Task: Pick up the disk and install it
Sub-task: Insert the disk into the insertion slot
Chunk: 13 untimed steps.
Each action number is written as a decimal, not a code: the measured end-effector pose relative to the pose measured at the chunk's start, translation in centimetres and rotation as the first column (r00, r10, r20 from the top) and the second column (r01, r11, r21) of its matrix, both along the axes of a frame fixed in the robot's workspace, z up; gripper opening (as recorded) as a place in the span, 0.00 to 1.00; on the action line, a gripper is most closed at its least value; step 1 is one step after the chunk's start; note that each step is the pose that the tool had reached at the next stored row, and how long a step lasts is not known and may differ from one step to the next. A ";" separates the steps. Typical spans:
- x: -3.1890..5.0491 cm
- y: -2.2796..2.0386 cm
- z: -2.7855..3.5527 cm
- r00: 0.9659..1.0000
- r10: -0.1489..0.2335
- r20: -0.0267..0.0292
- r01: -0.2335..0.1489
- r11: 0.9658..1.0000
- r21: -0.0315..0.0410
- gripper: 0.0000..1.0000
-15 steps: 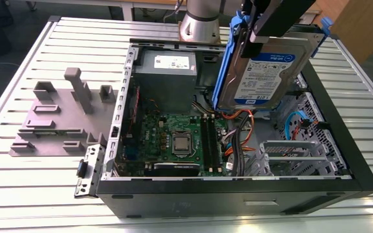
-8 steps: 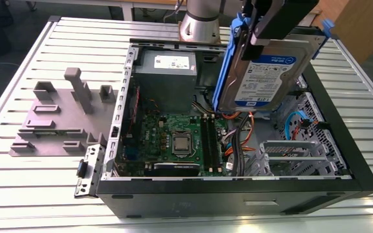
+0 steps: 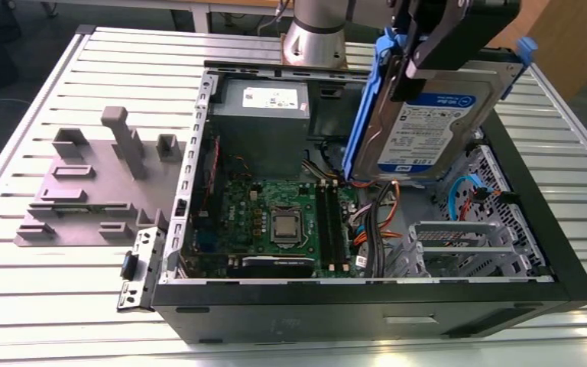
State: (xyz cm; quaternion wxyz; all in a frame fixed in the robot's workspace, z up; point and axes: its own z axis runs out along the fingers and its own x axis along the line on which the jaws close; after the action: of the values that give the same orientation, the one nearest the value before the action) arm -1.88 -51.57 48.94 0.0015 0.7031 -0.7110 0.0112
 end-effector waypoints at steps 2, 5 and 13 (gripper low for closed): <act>0.03 -0.11 -0.04 1.000 0.000 0.000 0.000 1.000 0.000 0.36; 0.04 -0.68 -0.20 1.000 0.000 0.000 0.000 1.000 0.000 0.36; 0.04 -1.01 -0.29 1.000 0.000 0.000 0.000 1.000 0.000 0.36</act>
State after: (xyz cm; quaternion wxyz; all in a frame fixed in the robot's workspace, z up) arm -1.84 -52.58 48.65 0.0015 0.7031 -0.7110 0.0111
